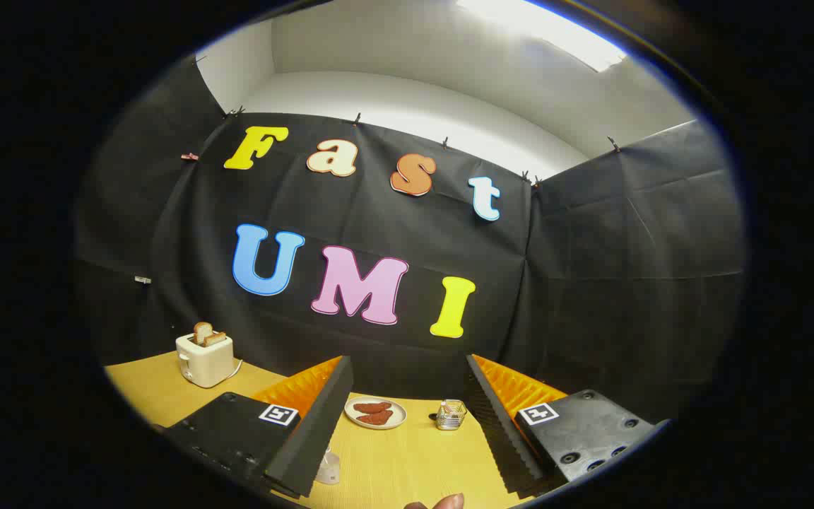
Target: Take the bottle from table, then pour the juice into the cup, finally place the bottle on the coaster
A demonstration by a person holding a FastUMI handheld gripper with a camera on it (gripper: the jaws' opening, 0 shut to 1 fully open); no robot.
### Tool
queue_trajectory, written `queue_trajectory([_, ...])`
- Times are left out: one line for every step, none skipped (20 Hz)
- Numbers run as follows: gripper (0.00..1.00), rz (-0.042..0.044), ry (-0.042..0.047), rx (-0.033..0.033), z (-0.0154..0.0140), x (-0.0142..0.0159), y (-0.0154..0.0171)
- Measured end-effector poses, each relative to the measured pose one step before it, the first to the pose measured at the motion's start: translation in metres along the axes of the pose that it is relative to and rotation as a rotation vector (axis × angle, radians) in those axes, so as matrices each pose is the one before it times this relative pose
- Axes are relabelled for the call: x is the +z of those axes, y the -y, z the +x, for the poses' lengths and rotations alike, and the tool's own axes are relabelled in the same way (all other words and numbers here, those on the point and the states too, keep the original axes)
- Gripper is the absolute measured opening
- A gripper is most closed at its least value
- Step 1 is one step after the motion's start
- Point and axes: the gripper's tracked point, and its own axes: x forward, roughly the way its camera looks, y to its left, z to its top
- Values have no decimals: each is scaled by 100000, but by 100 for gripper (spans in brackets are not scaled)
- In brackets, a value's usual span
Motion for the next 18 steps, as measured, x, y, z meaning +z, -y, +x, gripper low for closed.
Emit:
queue_trajectory([97, 422, -257, -102, -44, -48, 88])
queue_trajectory([97, 394, 277, -309, -48, 83, 33])
queue_trajectory([97, 106, 289, -284, 0, 105, 53])
queue_trajectory([97, -78, -36, -53, -97, -167, 6])
queue_trajectory([97, -211, -54, 149, -151, 38, -73])
queue_trajectory([97, -316, 120, 308, -135, 69, -117])
queue_trajectory([97, -444, 185, 224, -57, 83, 17])
queue_trajectory([97, -362, 332, 184, -81, 130, -54])
queue_trajectory([97, -353, 159, 48, -149, 112, -50])
queue_trajectory([97, -134, 190, 250, -31, 119, -44])
queue_trajectory([97, -131, 237, 387, -75, 112, -87])
queue_trajectory([97, -125, 231, 463, -180, 78, -86])
queue_trajectory([97, -131, 246, 337, 63, 125, -54])
queue_trajectory([97, -78, 103, 286, -25, 11, -53])
queue_trajectory([97, 101, -155, 196, -60, -12, -3])
queue_trajectory([97, 282, -149, 386, 23, -56, -118])
queue_trajectory([97, 324, -133, 325, 89, 69, -97])
queue_trajectory([97, 211, 228, 157, 8, 30, -2])
